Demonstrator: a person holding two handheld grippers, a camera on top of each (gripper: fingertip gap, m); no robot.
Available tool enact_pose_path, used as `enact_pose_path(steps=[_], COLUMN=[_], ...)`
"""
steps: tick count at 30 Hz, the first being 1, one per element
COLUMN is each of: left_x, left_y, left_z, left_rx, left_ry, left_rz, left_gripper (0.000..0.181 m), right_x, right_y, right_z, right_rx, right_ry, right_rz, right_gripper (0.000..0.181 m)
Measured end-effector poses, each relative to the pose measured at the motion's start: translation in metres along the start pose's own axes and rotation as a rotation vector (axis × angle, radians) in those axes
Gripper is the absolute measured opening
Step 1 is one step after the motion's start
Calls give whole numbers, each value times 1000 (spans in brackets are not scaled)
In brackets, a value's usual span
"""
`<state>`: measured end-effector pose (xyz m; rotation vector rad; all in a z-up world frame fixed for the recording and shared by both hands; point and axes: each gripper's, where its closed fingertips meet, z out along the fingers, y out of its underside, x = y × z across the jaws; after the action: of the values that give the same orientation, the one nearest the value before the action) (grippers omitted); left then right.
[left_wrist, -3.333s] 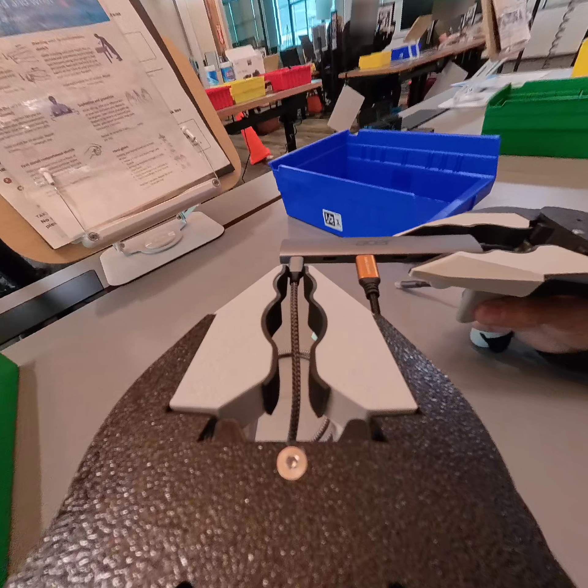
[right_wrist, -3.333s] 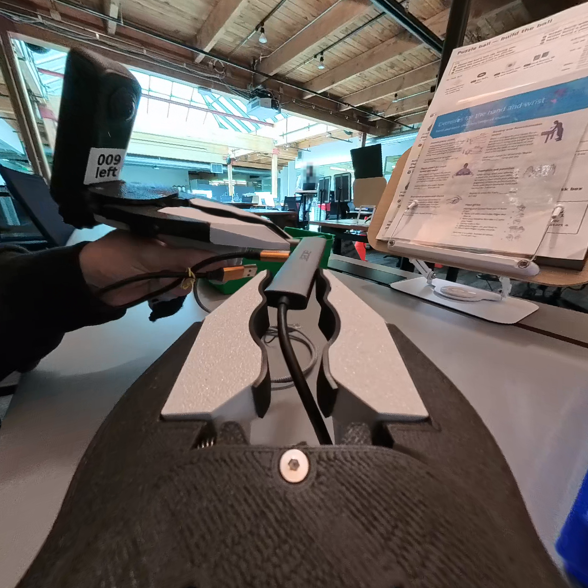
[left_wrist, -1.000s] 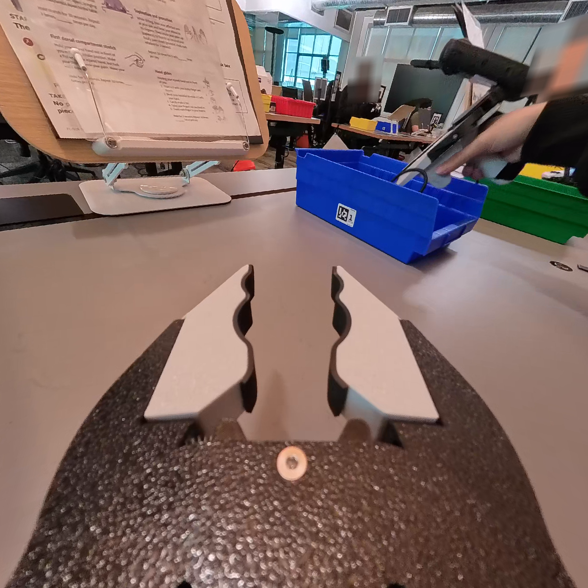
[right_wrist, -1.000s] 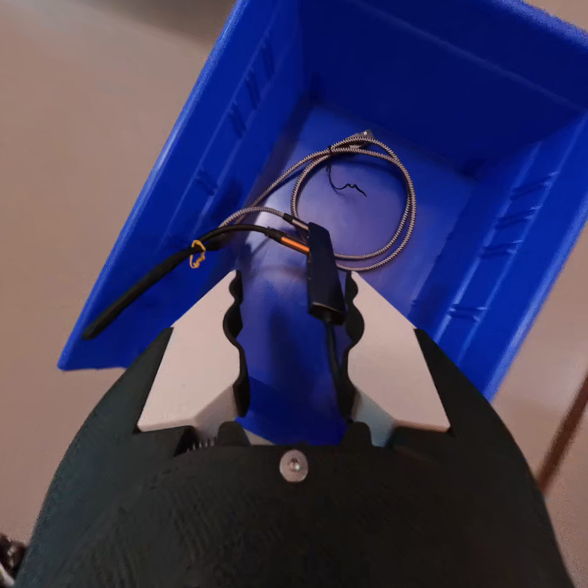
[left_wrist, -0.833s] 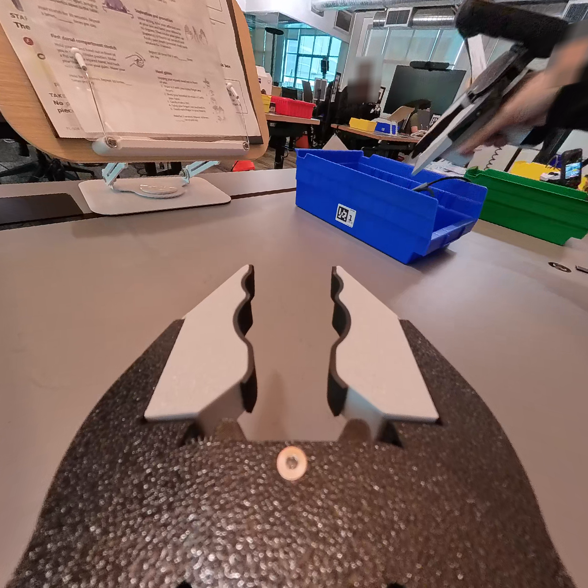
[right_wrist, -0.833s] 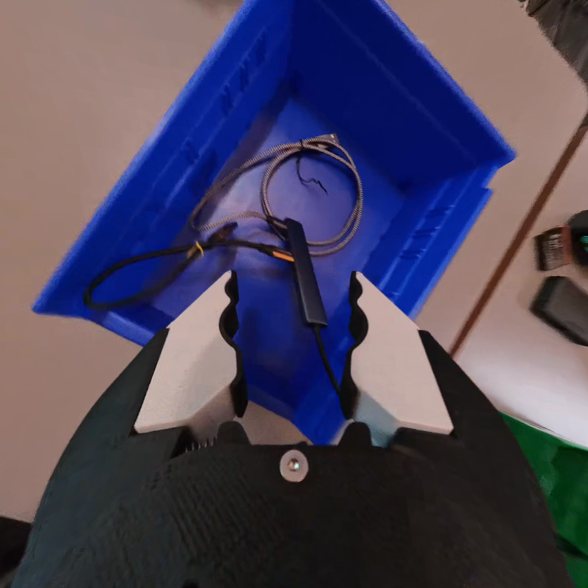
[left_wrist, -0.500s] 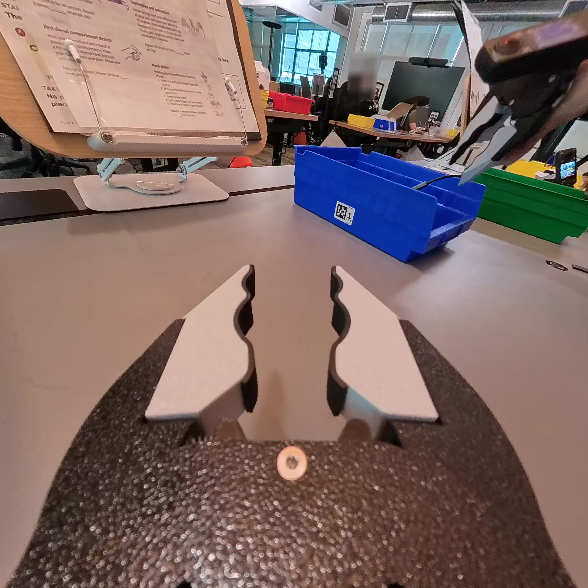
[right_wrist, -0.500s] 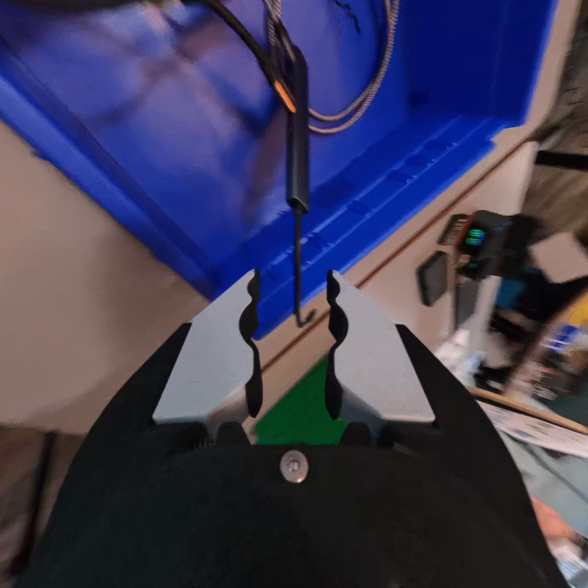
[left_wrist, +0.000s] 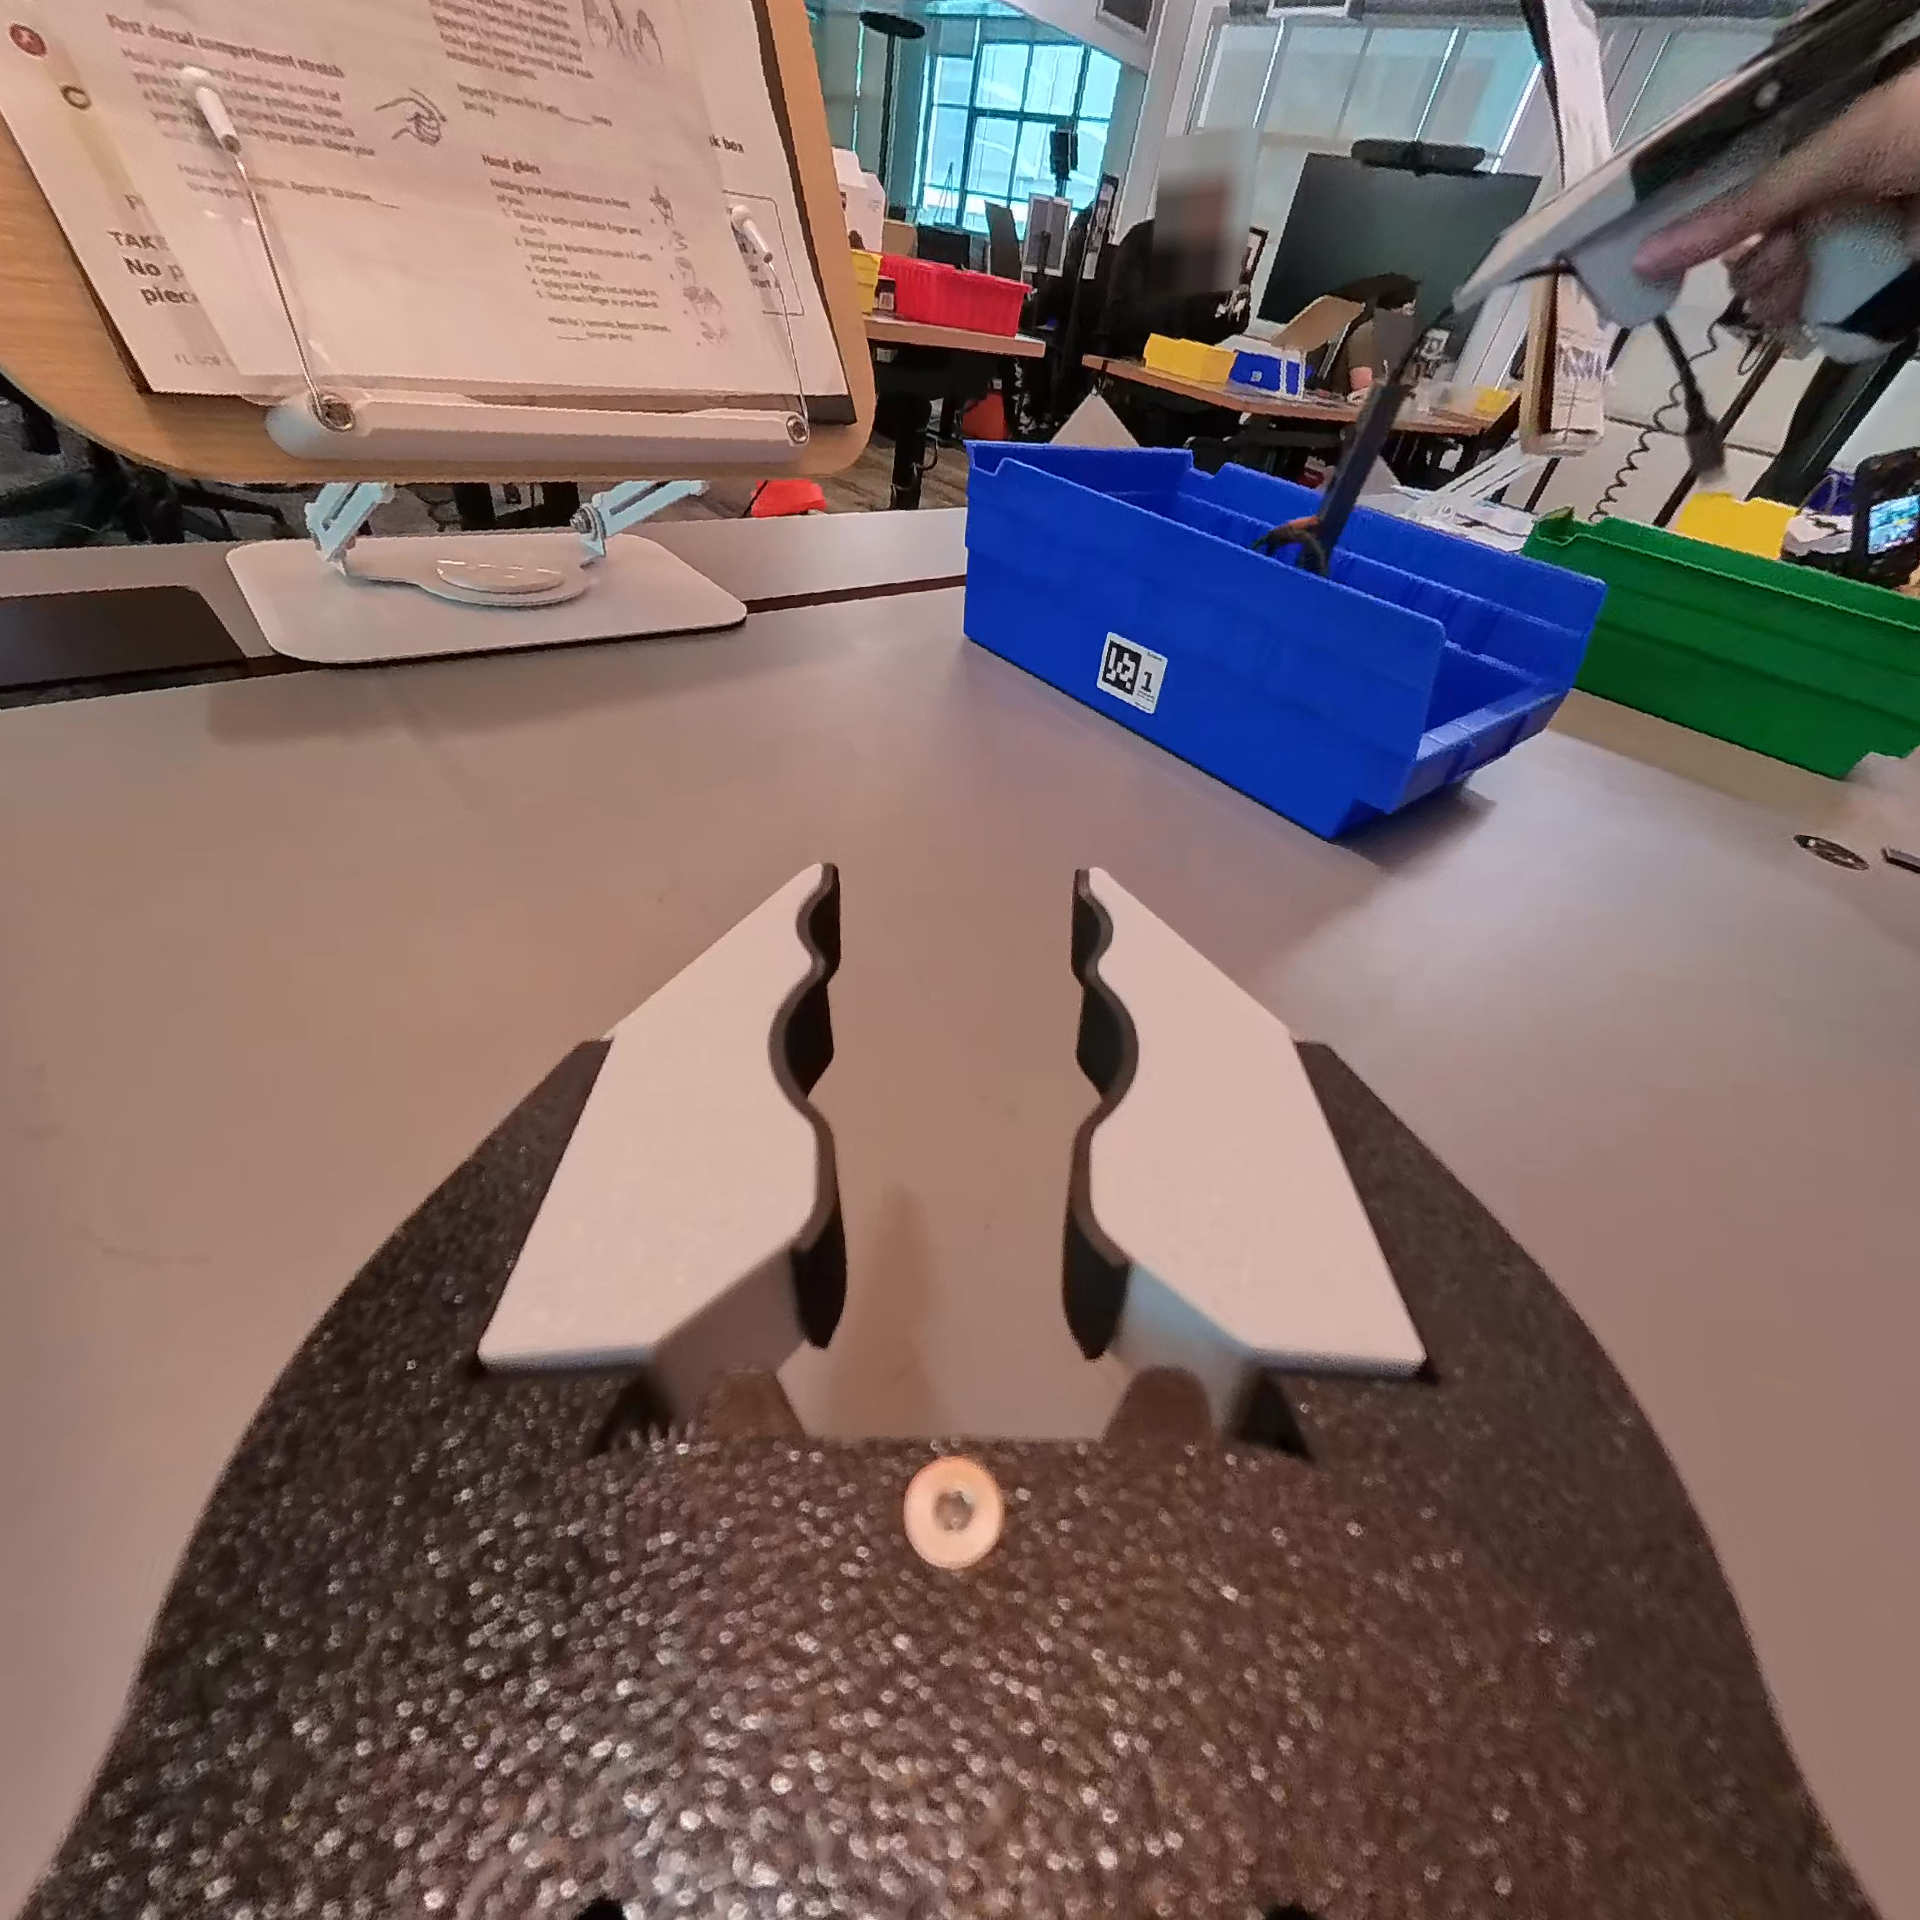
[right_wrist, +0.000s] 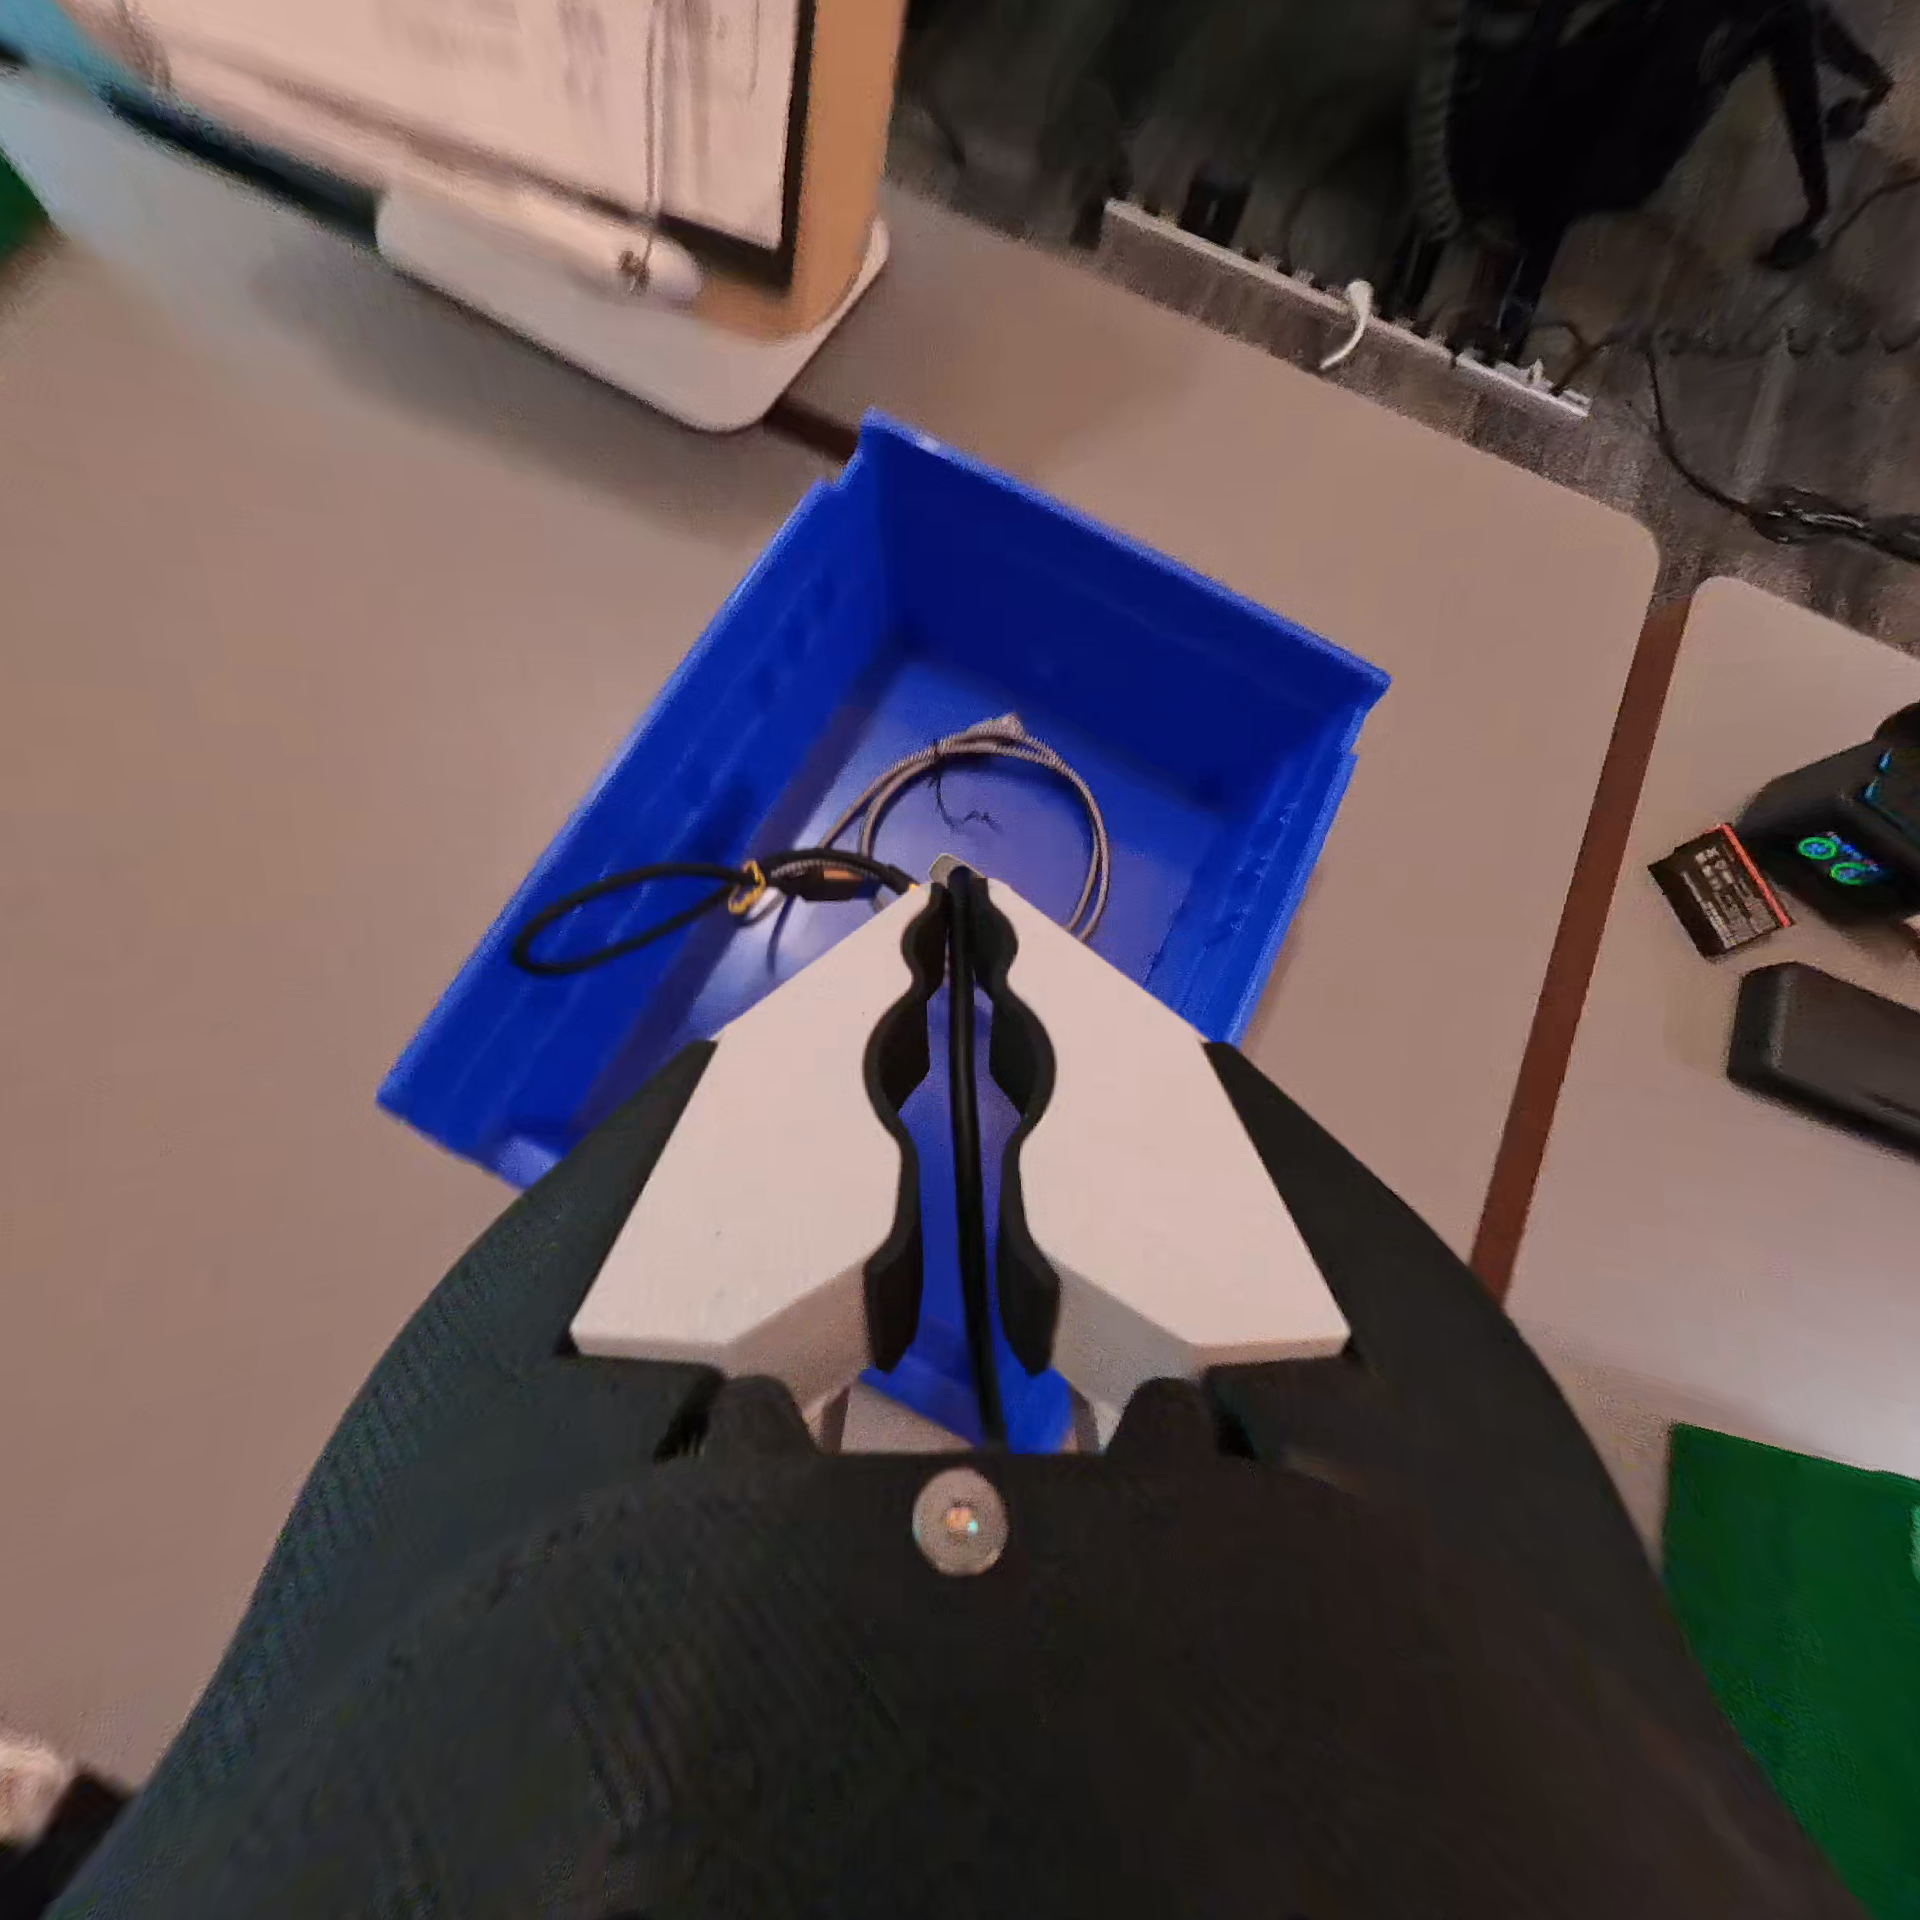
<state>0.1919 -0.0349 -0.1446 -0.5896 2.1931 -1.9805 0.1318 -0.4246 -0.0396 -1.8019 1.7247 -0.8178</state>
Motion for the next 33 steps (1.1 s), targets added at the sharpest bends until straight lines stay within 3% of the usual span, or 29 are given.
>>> enact_pose_path(steps=[1, 5, 12, 14, 18, 19, 21, 23, 28, 31, 33], left_x=[0, -1, -1, -1, -1, -1, -1, -1, 2, 7, 15], left_y=[0, 0, -2, 0, -1, -1, -2, -2, -2, -5, -15], left_z=[0, 0, -1, 0, -1, -1, -1, -1, -1, -3, -7], left_rx=[-2, 3, 12, 3, 8, 11, 14, 15, 18, 25, 24], left_ry=[1, 0, -1, 2, 4, 5, 8, 8, 8, 3, 23], left_rz=[0, -9, -12, -12, -14, -16, -21, -22, 6, 40, 57], left_gripper=[42, 42, 41, 41, 40, 40, 40, 40, 40, 41, 43], right_x=[4, 1, -28, -28, -2, -3, -11, -2, -9, -46, -87], right_y=[-1, 22, -17, -14, 23, 38, 72, 84, 62, 43, 37], right_z=[6, 49, 63, 66, 72, 71, 67, 59, 28, 8, 1], right_rx=[11, -34, 173, 157, -3, -80, -272, -309, -118, 93, 250], right_ry=[18, 43, -115, -118, 47, 42, -10, 70, 174, 141, 38], right_rz=[30, 36, 177, 180, 45, 39, 21, -58, -143, -146, -167], right_gripper=[3, 3, 1, 3, 5, 10, 45, 68, 85, 95, 95])
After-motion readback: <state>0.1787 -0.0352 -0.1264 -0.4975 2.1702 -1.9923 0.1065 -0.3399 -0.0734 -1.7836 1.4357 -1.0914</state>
